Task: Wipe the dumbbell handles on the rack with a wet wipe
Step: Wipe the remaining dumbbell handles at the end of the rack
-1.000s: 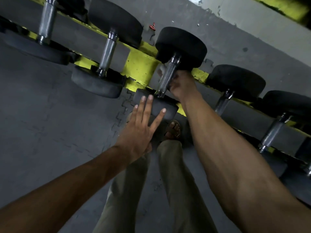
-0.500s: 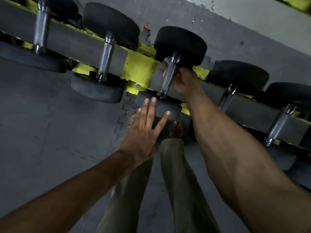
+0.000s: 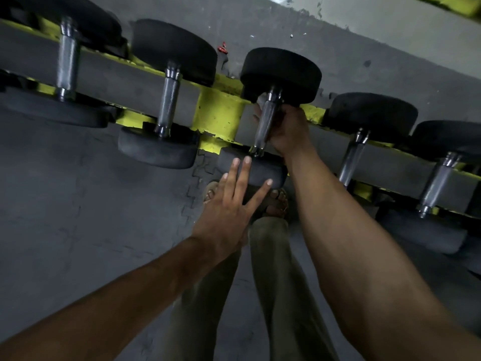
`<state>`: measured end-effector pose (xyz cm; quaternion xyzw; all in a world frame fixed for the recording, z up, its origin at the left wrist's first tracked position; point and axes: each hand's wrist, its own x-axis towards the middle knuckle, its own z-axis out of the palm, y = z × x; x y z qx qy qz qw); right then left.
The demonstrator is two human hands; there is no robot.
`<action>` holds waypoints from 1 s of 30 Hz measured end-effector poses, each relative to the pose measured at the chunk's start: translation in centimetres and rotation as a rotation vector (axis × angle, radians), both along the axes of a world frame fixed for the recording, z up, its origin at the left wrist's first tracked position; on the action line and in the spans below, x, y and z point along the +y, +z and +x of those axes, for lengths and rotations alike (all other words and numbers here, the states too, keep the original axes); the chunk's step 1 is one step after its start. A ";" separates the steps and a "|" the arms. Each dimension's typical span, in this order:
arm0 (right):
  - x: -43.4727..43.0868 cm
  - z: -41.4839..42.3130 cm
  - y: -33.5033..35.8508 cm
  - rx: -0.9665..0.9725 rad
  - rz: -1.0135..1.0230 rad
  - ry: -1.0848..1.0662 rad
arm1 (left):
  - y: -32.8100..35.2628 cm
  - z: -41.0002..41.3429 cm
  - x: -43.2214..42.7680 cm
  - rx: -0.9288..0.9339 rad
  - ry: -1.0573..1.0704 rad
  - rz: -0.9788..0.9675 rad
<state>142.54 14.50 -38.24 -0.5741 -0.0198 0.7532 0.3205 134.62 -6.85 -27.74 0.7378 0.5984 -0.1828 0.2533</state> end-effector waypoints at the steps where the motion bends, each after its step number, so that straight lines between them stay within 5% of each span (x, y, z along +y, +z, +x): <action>1: -0.3 0.2 0.1 -0.104 0.061 0.014 | 0.0 0.0 0.1 0.003 -0.008 -0.006; 6: -2.2 0.6 1.4 -1.101 0.701 0.361 | -0.1 0.2 0.1 0.032 -0.023 -0.009; 9: -3.4 0.9 2.1 -1.276 1.047 0.709 | -0.2 0.2 0.1 0.022 -0.020 -0.009; 13: -2.6 2.2 1.6 -1.315 1.400 1.009 | -0.5 0.1 -0.1 0.010 -0.004 0.010; 16: -2.7 2.0 2.2 -1.329 1.413 1.473 | -0.6 0.2 -0.3 0.020 0.003 0.021; 19: -2.3 0.9 4.6 -1.090 1.519 2.052 | -0.2 0.3 -0.2 0.040 -0.005 0.024; 21: -0.5 0.1 6.2 -1.037 1.534 2.239 | 0.0 0.4 -0.1 0.055 -0.015 0.021; 24: 1.9 -1.7 7.4 -1.161 1.452 2.456 | 0.1 0.4 -0.1 0.064 -0.011 0.018; 26: 1.7 -2.9 7.6 -1.081 1.270 2.594 | 0.2 0.5 -0.1 0.073 -0.004 0.007; 30: 1.0 -3.8 8.1 -0.851 0.907 2.472 | 0.4 1.3 0.0 0.088 0.017 -0.024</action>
